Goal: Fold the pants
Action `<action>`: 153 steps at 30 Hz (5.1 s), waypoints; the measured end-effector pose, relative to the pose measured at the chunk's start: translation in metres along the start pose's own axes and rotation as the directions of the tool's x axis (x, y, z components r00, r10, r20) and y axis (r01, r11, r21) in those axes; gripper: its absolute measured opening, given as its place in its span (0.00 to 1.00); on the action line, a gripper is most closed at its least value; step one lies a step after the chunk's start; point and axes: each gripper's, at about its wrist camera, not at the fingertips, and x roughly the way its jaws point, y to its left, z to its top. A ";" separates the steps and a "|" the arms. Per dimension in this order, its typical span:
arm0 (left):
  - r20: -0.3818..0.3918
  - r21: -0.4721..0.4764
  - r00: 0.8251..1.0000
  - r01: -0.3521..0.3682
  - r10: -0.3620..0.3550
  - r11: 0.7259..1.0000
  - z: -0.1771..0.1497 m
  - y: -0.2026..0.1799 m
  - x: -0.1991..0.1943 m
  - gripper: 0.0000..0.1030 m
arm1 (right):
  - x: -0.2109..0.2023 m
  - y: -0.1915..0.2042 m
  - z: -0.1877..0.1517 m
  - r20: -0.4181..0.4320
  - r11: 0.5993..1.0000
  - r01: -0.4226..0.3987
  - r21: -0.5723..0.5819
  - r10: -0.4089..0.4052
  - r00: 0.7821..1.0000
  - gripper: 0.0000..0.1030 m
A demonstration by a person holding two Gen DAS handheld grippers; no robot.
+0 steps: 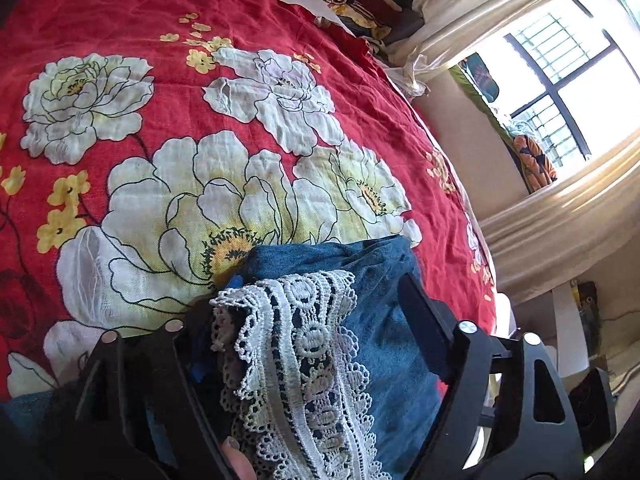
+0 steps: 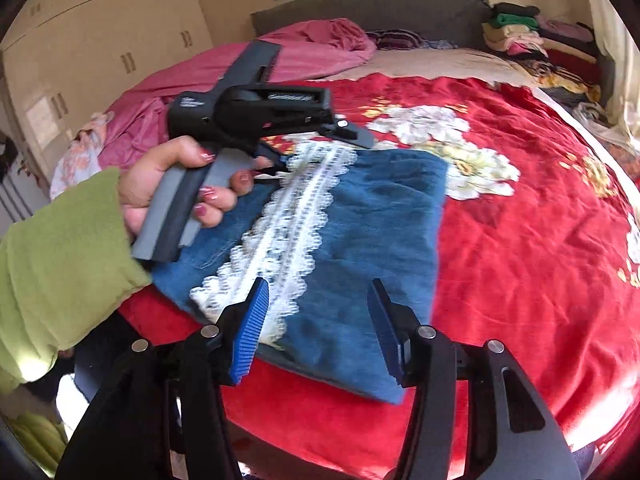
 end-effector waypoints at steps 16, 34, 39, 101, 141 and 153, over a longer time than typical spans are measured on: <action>0.221 -0.043 0.974 -0.042 0.051 0.998 -0.043 0.021 -0.066 0.56 | -0.001 -0.037 0.011 -0.014 0.997 -0.063 0.054 0.064 0.998 0.52; 0.069 0.161 0.915 -0.404 0.398 0.901 -0.171 -0.051 -0.038 0.65 | 0.108 -0.088 0.119 -0.134 0.979 -0.113 0.167 0.136 0.982 0.13; 0.072 0.132 0.919 -0.394 0.387 0.910 -0.171 -0.045 -0.040 0.66 | 0.137 -0.084 0.123 -0.208 0.997 0.072 0.036 -0.062 0.976 0.13; 0.297 -0.320 0.715 -0.550 0.633 0.771 -0.217 0.067 -0.231 0.91 | 0.047 0.131 0.115 -0.089 0.948 -0.182 -0.260 0.164 0.982 0.82; 0.328 -0.225 0.917 -0.159 0.229 0.961 -0.183 0.046 -0.161 0.88 | 0.122 0.140 0.144 -0.255 0.824 -0.533 -0.194 0.482 0.838 0.37; 0.318 -0.074 0.935 -0.139 0.156 0.987 -0.137 -0.049 -0.122 0.76 | 0.078 0.044 0.145 -0.129 0.850 -0.514 -0.116 0.500 0.856 0.37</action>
